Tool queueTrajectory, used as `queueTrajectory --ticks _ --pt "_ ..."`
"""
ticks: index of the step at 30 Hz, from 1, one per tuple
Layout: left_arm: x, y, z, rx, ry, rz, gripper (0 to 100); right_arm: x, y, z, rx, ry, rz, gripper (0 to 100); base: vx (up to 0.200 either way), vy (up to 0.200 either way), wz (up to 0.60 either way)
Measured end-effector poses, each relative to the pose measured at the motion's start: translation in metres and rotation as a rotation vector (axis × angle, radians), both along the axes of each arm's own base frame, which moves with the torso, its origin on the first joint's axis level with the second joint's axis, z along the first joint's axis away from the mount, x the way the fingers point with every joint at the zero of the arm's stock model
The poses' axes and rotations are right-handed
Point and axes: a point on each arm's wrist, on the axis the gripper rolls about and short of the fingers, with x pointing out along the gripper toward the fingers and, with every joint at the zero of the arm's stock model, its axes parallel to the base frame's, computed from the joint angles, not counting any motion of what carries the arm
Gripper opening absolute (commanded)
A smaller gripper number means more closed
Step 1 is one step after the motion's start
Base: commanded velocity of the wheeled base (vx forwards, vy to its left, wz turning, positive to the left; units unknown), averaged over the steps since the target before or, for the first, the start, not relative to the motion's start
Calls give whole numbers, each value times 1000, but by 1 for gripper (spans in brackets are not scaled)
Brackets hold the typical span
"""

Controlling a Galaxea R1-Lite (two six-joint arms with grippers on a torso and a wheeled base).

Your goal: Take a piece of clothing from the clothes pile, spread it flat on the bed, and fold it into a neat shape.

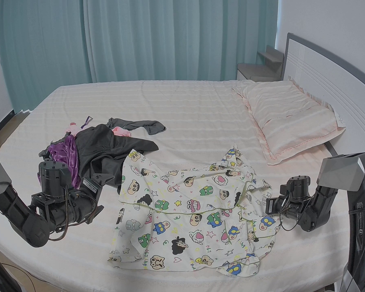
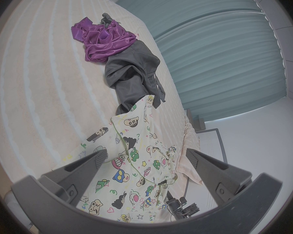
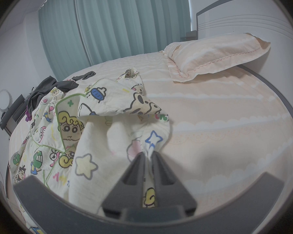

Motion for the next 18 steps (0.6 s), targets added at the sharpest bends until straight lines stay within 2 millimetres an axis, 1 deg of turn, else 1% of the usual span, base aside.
queueTrajectory --ticks 5,8,13,16,18 --pt "0 0 -1 1 4 0 100 -2 -3 4 16 -6 -20 0 0 0 0" --pt "0 0 -1 2 5 -1 100 -4 -8 10 28 -10 -44 0 0 0 0" --pt "-1 -1 -3 3 11 -3 100 -8 -26 20 29 -18 -98 0 0 0 0" --pt "-1 -1 -3 5 13 -7 100 -11 -41 22 28 -14 -139 0 0 0 0" --pt "-2 -2 -3 6 14 -10 100 -12 -47 22 28 -12 -156 0 0 0 0"
